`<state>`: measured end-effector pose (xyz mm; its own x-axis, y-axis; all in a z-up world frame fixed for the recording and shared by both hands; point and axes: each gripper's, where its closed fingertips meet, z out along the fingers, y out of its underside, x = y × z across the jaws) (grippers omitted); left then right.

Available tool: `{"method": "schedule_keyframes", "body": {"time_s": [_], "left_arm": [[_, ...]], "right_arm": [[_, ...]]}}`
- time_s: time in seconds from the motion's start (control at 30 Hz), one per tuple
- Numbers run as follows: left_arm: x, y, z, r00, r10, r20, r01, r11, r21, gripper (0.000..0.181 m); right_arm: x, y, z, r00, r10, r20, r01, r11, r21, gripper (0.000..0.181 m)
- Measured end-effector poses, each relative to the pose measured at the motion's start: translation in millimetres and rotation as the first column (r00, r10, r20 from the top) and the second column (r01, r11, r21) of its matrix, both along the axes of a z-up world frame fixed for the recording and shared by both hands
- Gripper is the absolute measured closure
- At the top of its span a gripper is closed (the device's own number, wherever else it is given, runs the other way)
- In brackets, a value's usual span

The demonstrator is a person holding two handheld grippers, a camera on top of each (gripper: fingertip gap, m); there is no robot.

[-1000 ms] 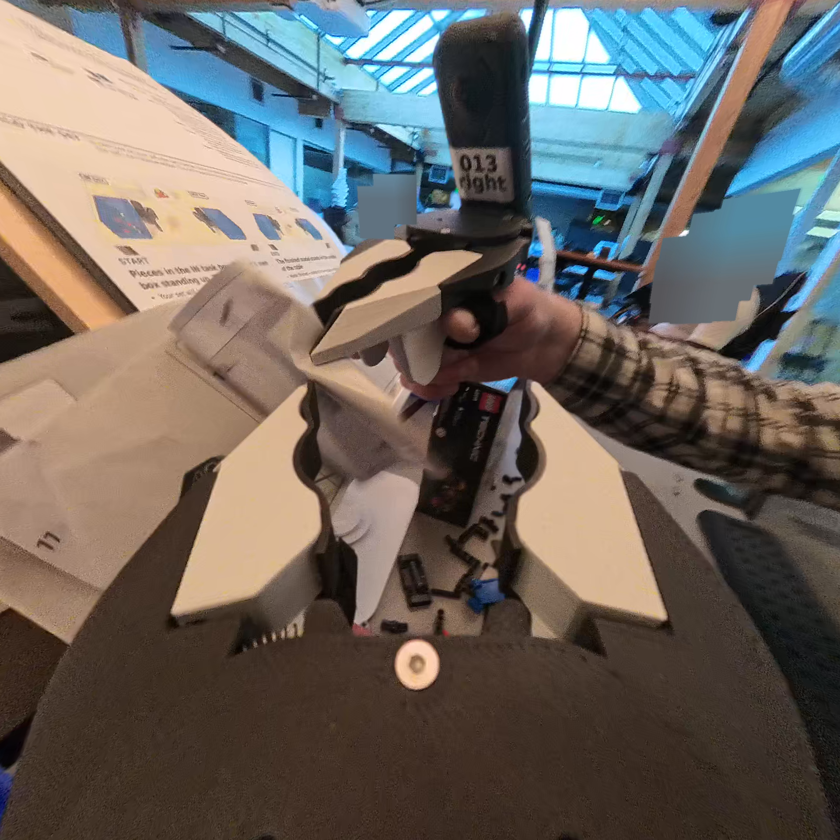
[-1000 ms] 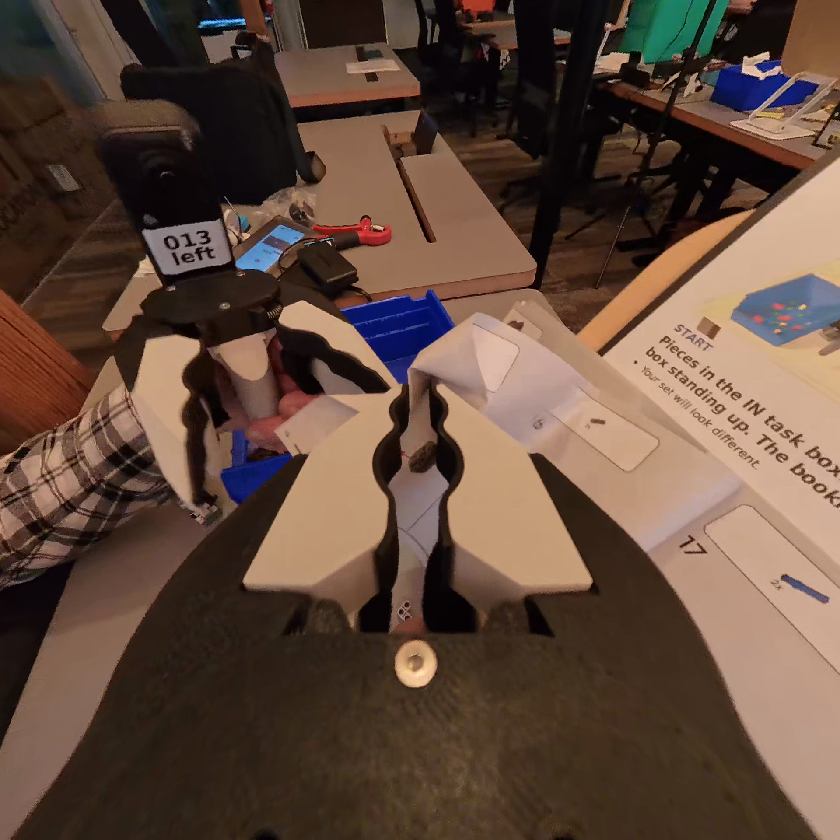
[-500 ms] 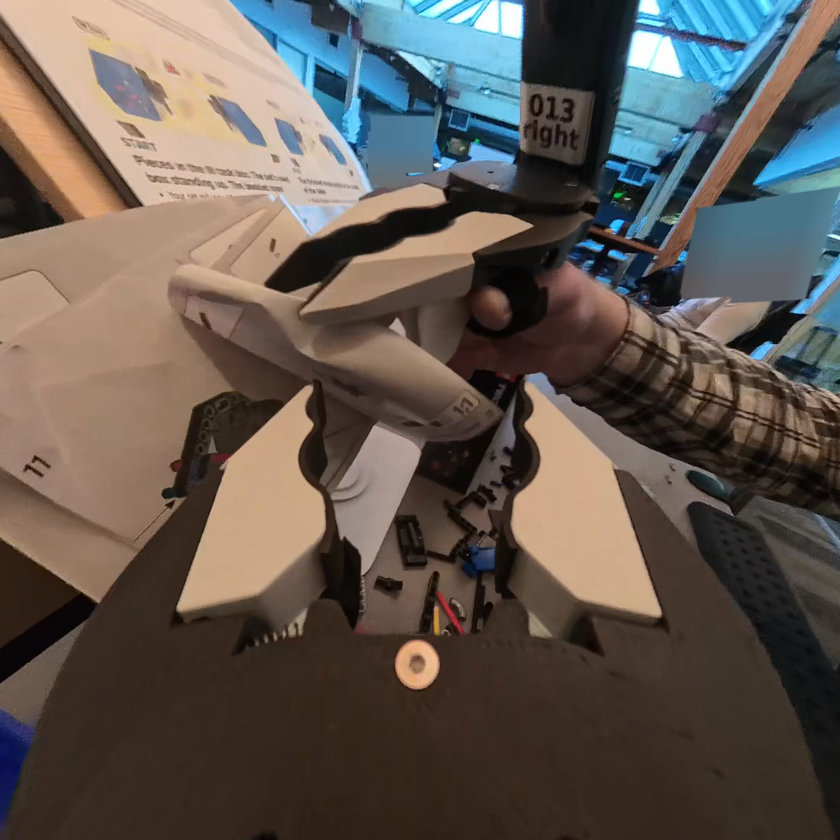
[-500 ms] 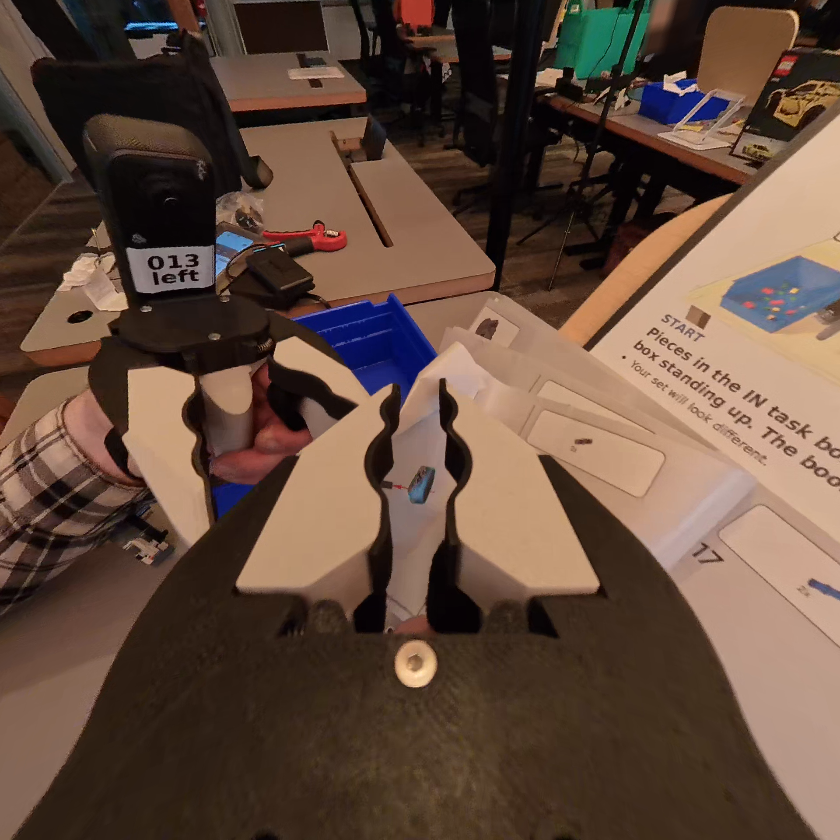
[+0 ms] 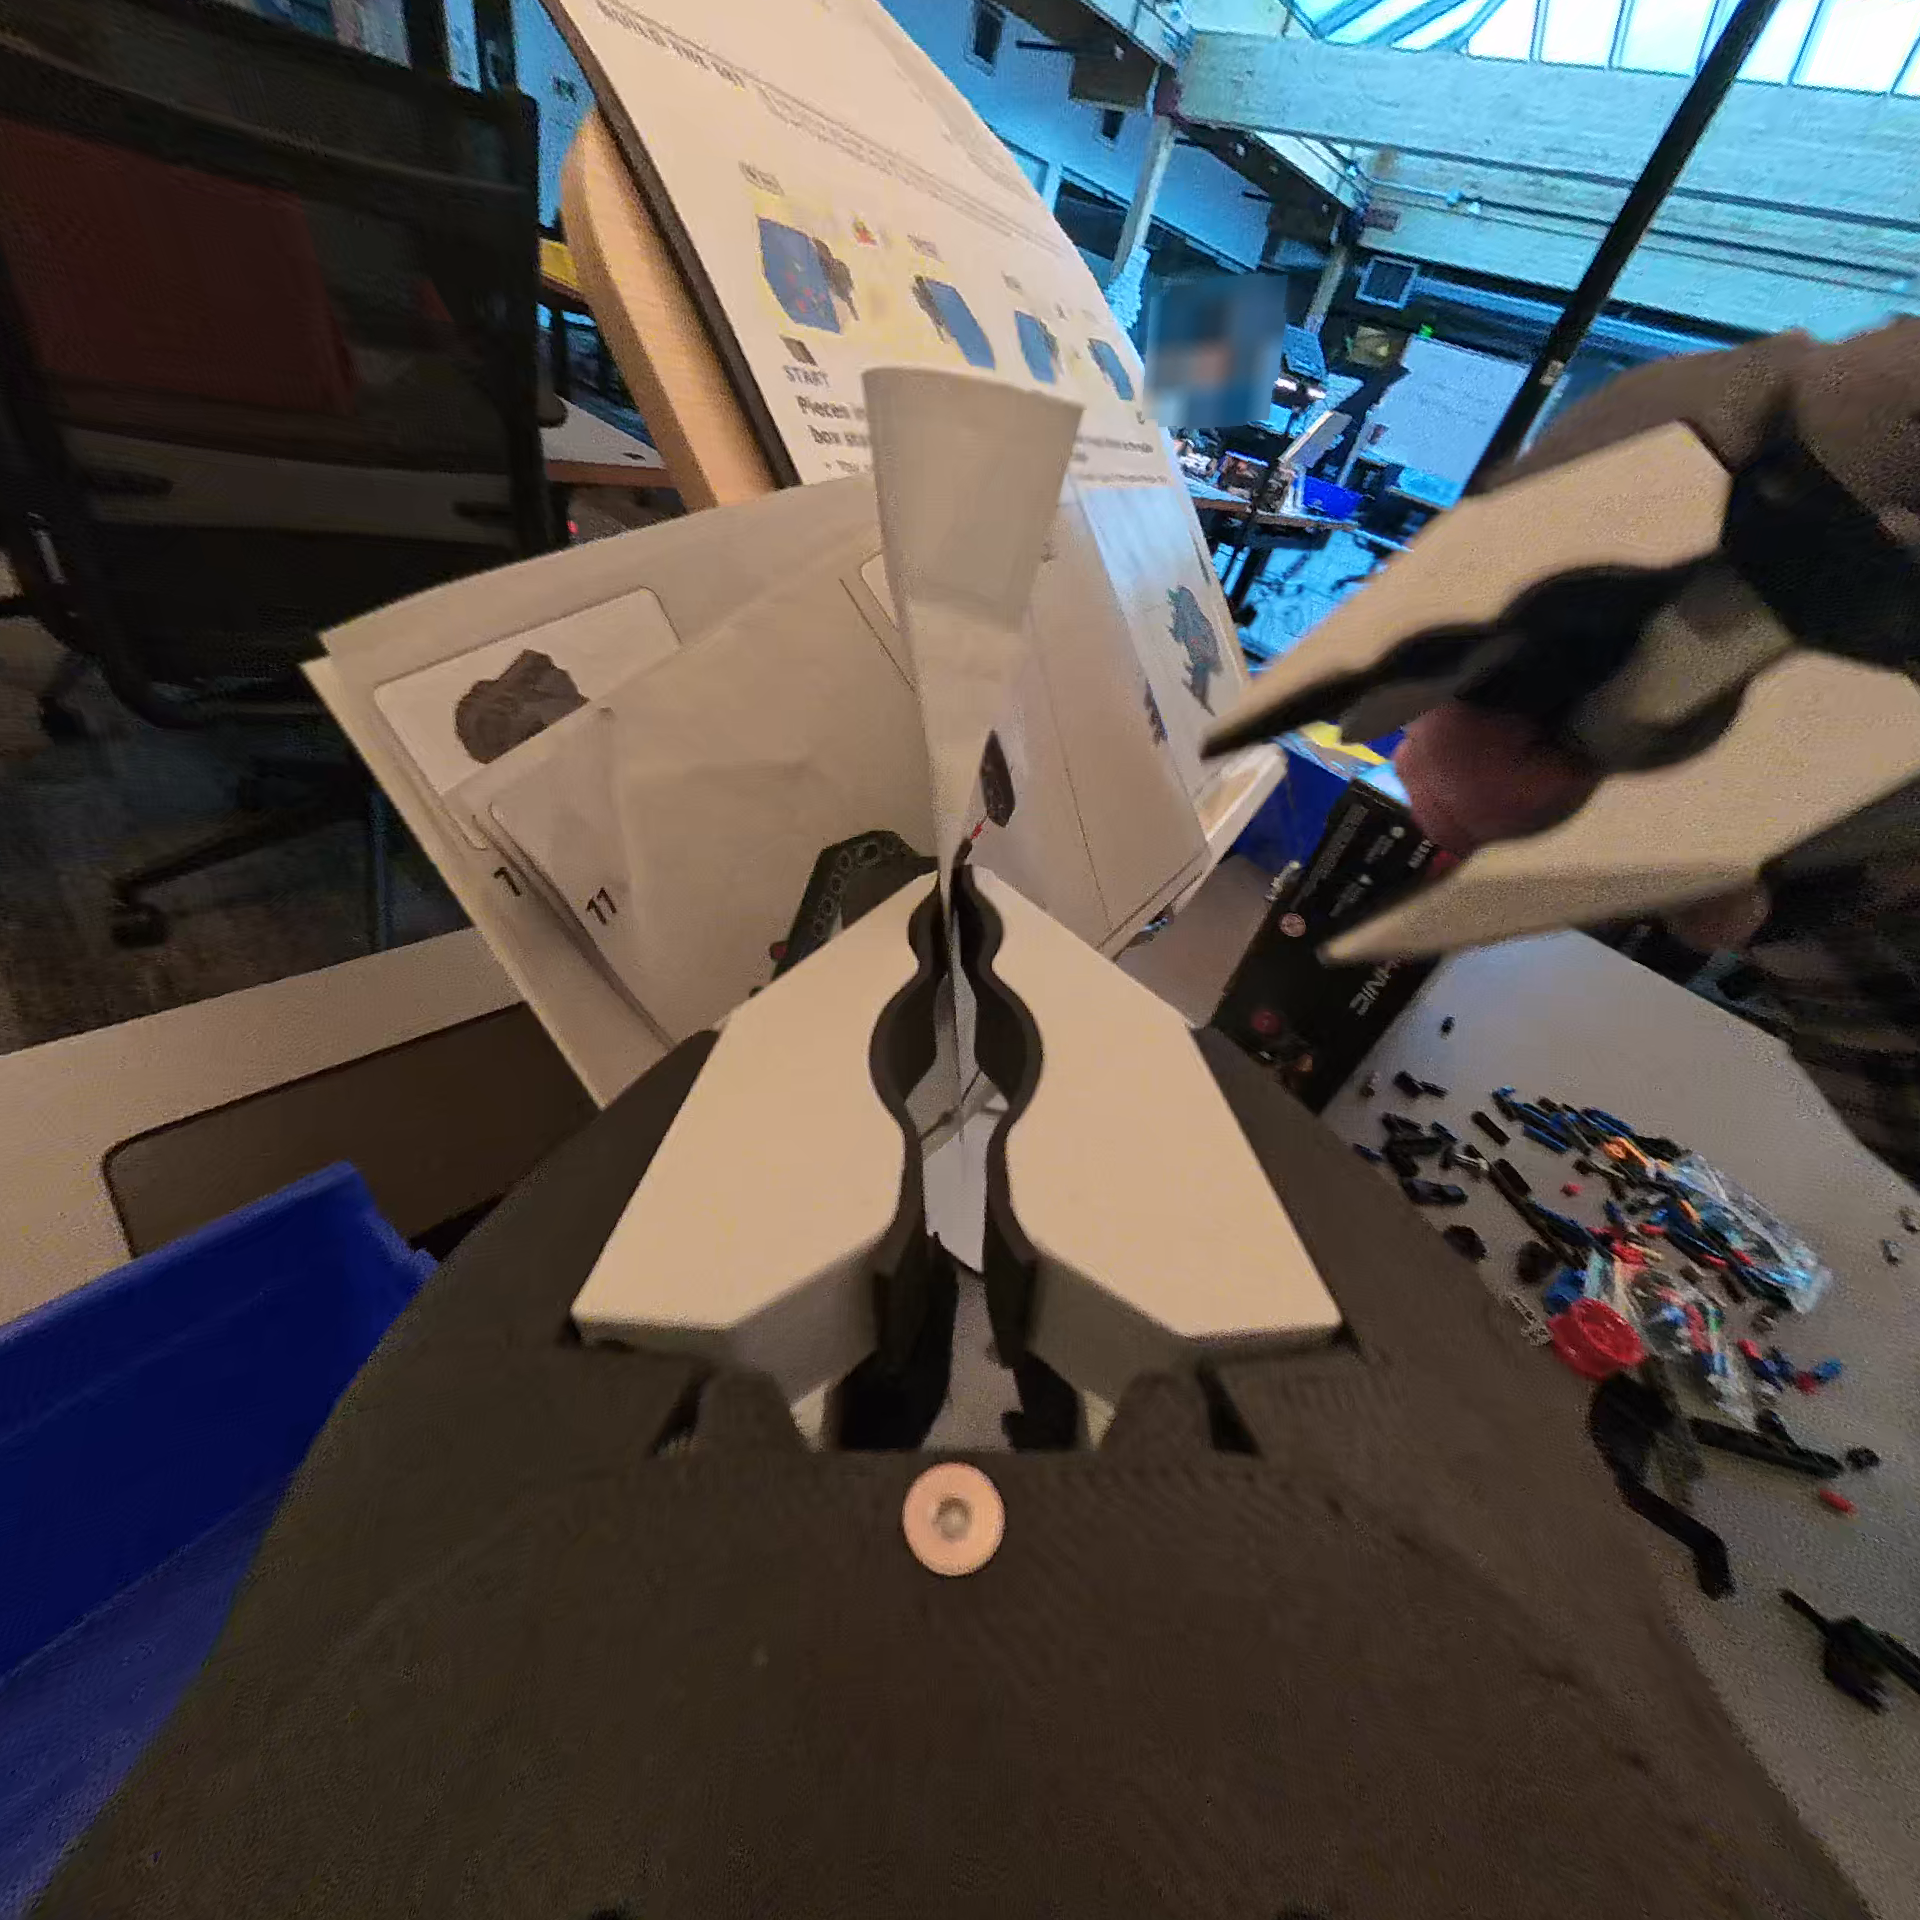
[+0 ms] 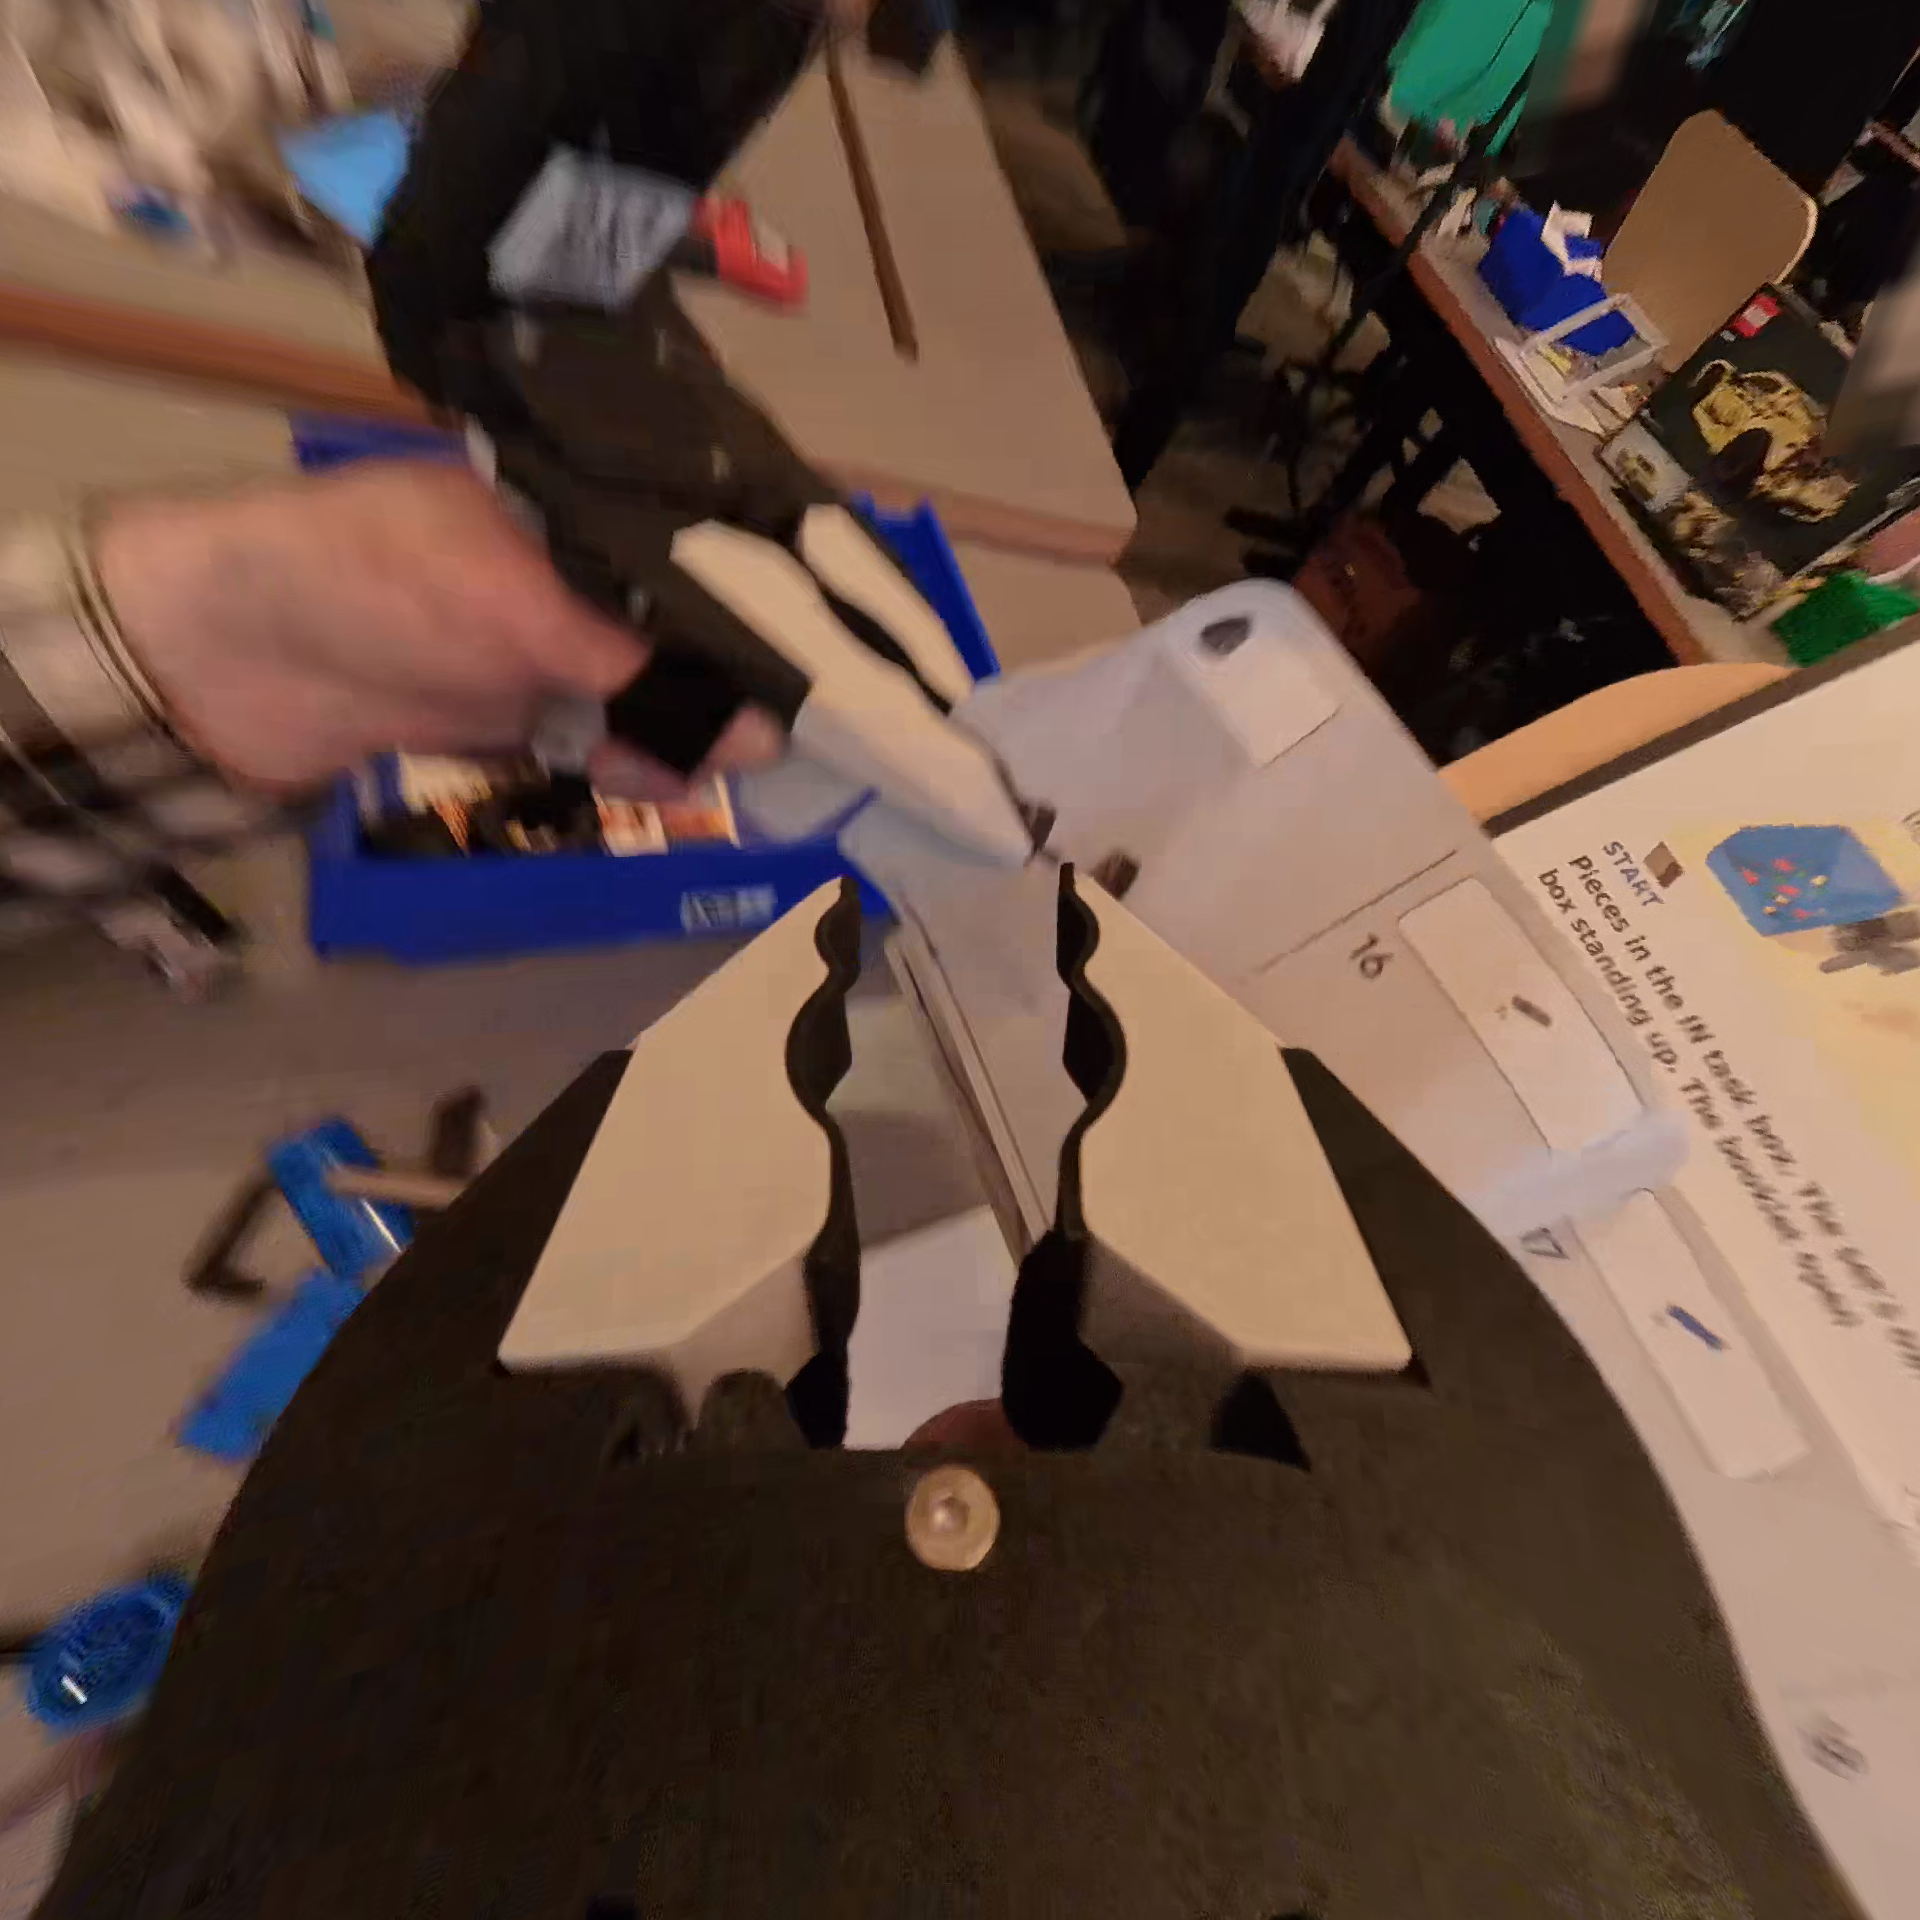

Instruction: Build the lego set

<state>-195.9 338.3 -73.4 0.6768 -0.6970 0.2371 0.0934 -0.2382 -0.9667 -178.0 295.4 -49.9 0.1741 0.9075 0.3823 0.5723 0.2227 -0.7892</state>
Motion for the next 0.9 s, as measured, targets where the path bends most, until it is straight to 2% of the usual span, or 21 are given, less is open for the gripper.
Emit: {"method": "schedule_keyframes", "body": {"time_s": [0.07, 0.17, 0.33, 0.43, 0.57, 0.73, 0.83, 0.9], "left_arm": [[-3.4, 4.7, -1.8, 0.999, 0.039, -0.022, -0.039, 0.999, 0.009, 0.181], [-5.6, 9.6, -4.9, 0.996, 0.079, -0.052, -0.078, 0.997, 0.019, 0.181], [-11.2, 13.3, -6.0, 0.991, 0.117, -0.070, -0.115, 0.993, 0.028, 0.181], [-14.4, 13.6, -4.2, 0.991, 0.119, -0.062, -0.117, 0.993, 0.031, 0.181], [-16.9, 15.6, -2.4, 0.991, 0.124, -0.048, -0.121, 0.991, 0.050, 0.181], [-18.9, 17.6, -1.9, 0.991, 0.126, -0.040, -0.123, 0.991, 0.058, 0.181], [-20.2, 17.0, 1.6, 0.992, 0.126, -0.027, -0.124, 0.990, 0.069, 0.181], [-20.5, 18.0, 2.1, 0.990, 0.135, -0.030, -0.132, 0.988, 0.075, 0.181]], "right_arm": [[8.9, -7.5, -21.3, 0.987, 0.010, 0.162, -0.024, 0.996, 0.087, 0.149], [13.4, -8.2, -58.3, 0.944, -0.004, 0.330, -0.039, 0.991, 0.125, 0.150], [3.2, 21.8, -89.8, 0.919, -0.105, 0.380, 0.000, 0.964, 0.267, 0.146], [-2.9, 33.6, -89.7, 0.926, -0.138, 0.352, 0.001, 0.932, 0.361, 0.158], [-0.8, 37.5, -98.3, 0.896, -0.154, 0.418, -0.050, 0.898, 0.438, 0.166], [4.0, 39.9, -104.4, 0.852, -0.192, 0.488, -0.138, 0.816, 0.562, 0.167], [-3.8, 35.8, -88.5, 0.891, -0.188, 0.414, -0.117, 0.785, 0.608, 0.166], [-2.9, 39.4, -85.2, 0.881, -0.213, 0.421, -0.103, 0.783, 0.613, 0.165]]}}
